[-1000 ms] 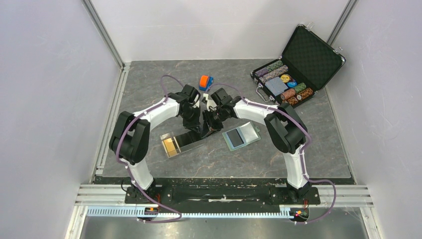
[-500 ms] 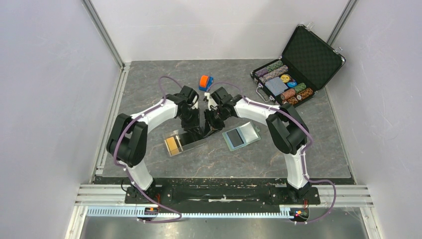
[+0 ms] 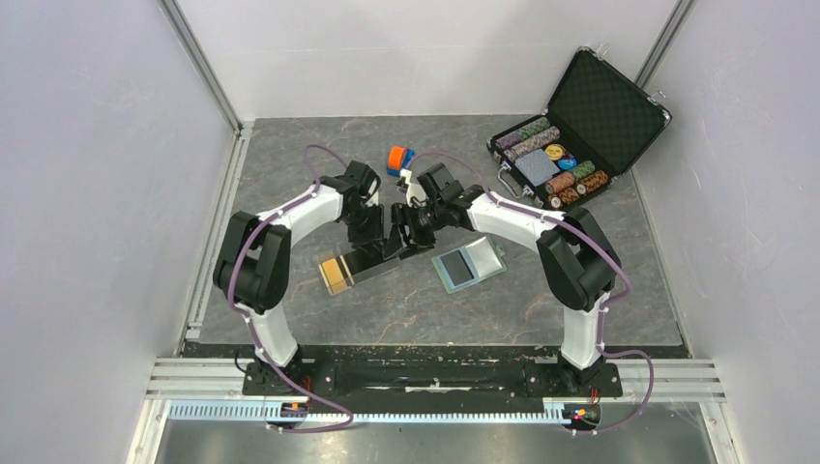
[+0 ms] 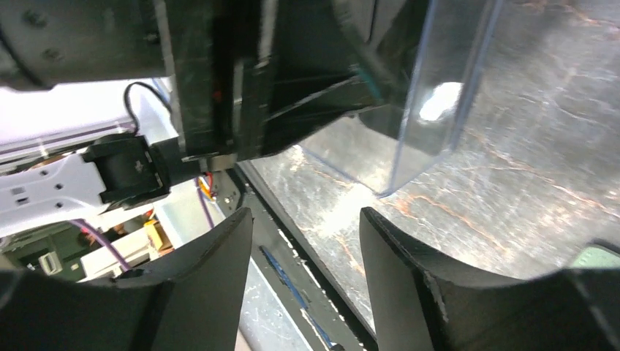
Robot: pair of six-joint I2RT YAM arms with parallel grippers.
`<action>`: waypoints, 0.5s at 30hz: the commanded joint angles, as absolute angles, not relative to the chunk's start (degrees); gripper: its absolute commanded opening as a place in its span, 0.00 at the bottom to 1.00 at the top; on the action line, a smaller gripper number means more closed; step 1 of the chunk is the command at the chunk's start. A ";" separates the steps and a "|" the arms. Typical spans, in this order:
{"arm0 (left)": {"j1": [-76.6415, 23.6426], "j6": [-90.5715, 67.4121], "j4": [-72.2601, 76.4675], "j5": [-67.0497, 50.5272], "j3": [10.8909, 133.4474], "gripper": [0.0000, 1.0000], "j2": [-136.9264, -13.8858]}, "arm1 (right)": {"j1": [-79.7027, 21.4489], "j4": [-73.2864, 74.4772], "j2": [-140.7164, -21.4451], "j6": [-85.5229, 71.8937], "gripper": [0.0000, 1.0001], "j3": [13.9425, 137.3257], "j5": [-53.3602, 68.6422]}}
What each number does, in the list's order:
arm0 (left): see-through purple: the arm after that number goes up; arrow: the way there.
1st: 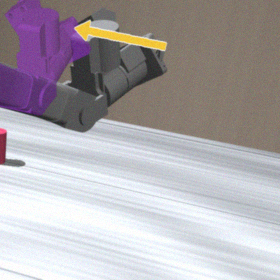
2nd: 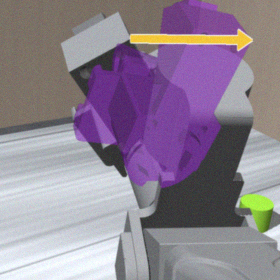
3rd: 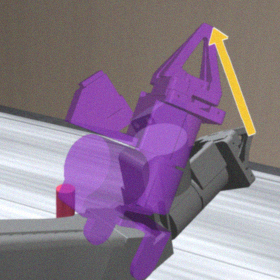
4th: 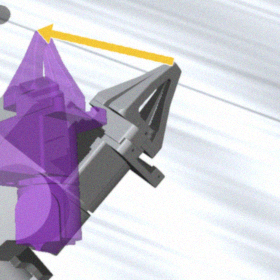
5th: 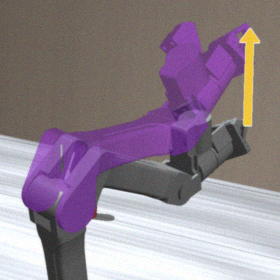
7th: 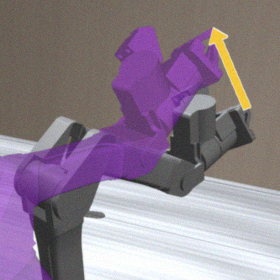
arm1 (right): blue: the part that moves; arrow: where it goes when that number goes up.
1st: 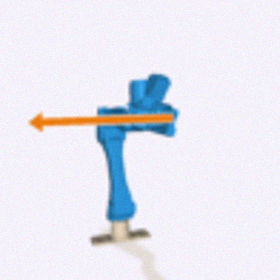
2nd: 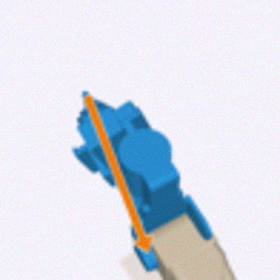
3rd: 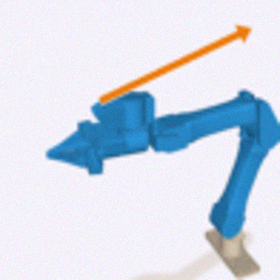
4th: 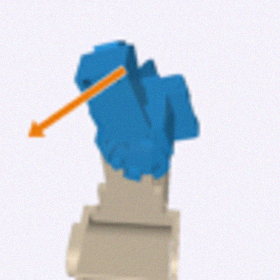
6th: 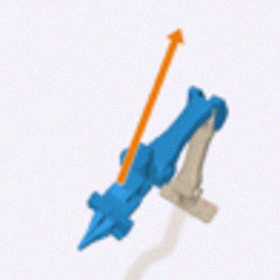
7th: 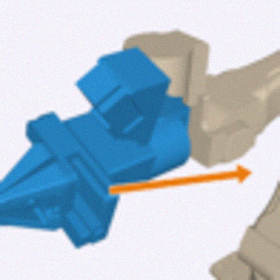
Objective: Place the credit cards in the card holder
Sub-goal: Pick up the credit card from the storage box.
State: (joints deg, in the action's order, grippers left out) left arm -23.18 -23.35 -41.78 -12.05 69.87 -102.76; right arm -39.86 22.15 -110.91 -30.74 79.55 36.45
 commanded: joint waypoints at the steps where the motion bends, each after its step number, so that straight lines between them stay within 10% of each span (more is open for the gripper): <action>1: -22.92 -19.75 -41.13 -13.01 73.98 0.41 -105.20 | -39.97 14.03 -109.39 -34.87 0.59 76.32 42.99; 15: -22.48 -22.71 -40.01 -13.02 63.86 0.40 -93.58 | -37.75 21.05 -110.47 -26.54 0.68 83.29 33.30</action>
State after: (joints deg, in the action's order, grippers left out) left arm -23.00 -22.81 -41.65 -12.12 66.52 -99.37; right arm -38.83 17.37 -110.56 -32.23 77.25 38.54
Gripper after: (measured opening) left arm 0.413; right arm 0.682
